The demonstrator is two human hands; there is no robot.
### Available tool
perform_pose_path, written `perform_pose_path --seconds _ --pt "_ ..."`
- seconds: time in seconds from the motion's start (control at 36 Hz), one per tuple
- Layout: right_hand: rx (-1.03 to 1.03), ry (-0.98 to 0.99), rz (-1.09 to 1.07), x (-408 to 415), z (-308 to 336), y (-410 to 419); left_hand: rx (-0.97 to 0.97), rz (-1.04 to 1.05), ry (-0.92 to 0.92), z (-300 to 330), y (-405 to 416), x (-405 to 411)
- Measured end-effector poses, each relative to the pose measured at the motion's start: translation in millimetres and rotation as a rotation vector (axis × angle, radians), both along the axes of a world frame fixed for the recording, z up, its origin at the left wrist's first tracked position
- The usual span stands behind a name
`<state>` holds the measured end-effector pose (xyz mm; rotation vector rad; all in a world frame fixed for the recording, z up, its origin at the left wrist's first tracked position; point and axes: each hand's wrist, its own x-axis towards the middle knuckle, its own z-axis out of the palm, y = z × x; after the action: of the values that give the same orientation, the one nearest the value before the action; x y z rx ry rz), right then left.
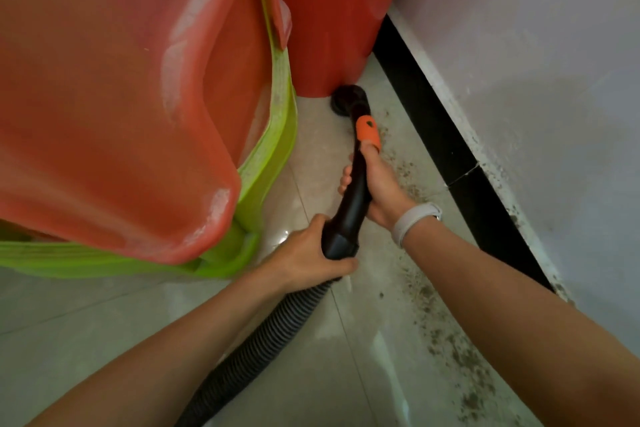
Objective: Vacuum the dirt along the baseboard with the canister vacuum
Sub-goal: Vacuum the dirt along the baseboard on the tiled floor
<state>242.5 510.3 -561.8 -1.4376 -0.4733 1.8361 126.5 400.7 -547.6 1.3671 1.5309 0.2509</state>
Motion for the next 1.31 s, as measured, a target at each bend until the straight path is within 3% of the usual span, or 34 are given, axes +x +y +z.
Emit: perform_pose_path --seconds 0.28,0.56,0.69,0.92,1.31 --pt "0.007 -0.077 0.266 6 15 -74 -0.075 -0.033 -0.124 -5 -63 16" --pt "-0.15 0.192 0.116 -6 28 -73 -0.071 -0.121 -0.24 19 -68 -9" --pt "-0.103 0.042 0.029 -15 31 -71 -0.108 -0.153 -0.305 27 -61 -17" --pt "-0.011 -0.058 -0.167 3 31 -61 -0.059 0.068 -0.145 14 -55 5" --pt "0.082 -0.111 0.106 -18 12 -62 0.088 0.329 -0.048 -17 -62 19"
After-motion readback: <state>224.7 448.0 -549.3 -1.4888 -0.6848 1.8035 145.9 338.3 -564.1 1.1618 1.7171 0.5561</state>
